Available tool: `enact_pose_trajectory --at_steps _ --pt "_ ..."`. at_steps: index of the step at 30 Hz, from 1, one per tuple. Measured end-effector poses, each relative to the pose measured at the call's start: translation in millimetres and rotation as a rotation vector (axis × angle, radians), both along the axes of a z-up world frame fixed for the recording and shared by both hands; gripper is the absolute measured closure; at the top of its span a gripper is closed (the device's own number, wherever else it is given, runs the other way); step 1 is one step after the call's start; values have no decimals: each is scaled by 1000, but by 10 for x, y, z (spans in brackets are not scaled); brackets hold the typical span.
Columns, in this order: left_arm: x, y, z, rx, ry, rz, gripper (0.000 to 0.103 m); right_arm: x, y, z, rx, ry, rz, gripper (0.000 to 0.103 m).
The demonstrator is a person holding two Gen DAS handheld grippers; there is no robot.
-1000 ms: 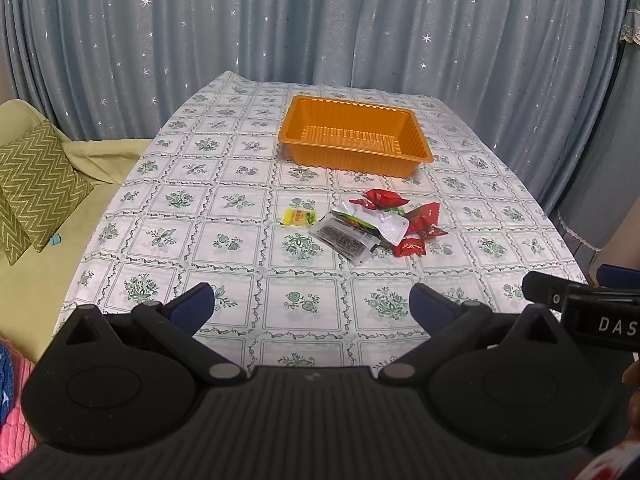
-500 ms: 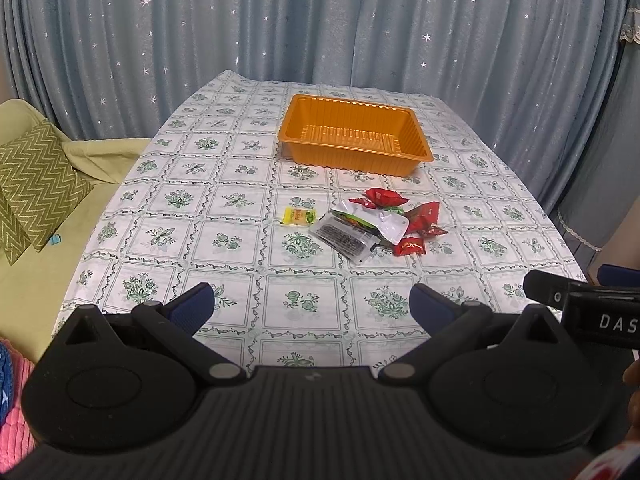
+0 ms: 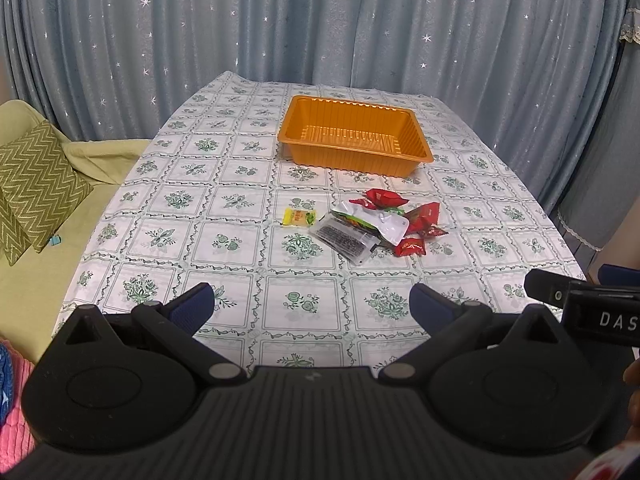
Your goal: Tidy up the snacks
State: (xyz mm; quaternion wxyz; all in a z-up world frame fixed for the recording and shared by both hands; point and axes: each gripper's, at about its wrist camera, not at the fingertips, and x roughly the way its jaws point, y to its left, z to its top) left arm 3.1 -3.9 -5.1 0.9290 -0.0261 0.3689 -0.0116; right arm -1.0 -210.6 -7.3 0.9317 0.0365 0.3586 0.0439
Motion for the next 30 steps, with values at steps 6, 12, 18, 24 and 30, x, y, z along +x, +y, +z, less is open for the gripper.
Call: enact_pose_trajectory --at_steps 6,12,18,24,30 --pt "-2 -2 0 0 -1 0 0 3 -18 0 2 -1 -2 0" --pt "-4 -2 -2 1 -1 -1 0 4 -17 0 1 -2 0 0" --pt "-3 1 -1 0 -1 0 0 4 -19 2 1 -2 -1 0" --pt "3 -11 -5 0 -2 -1 0 8 -22 3 -1 -3 -3 0" --pt "4 -11 -5 1 -2 -1 0 10 -28 6 0 -4 -4 0"
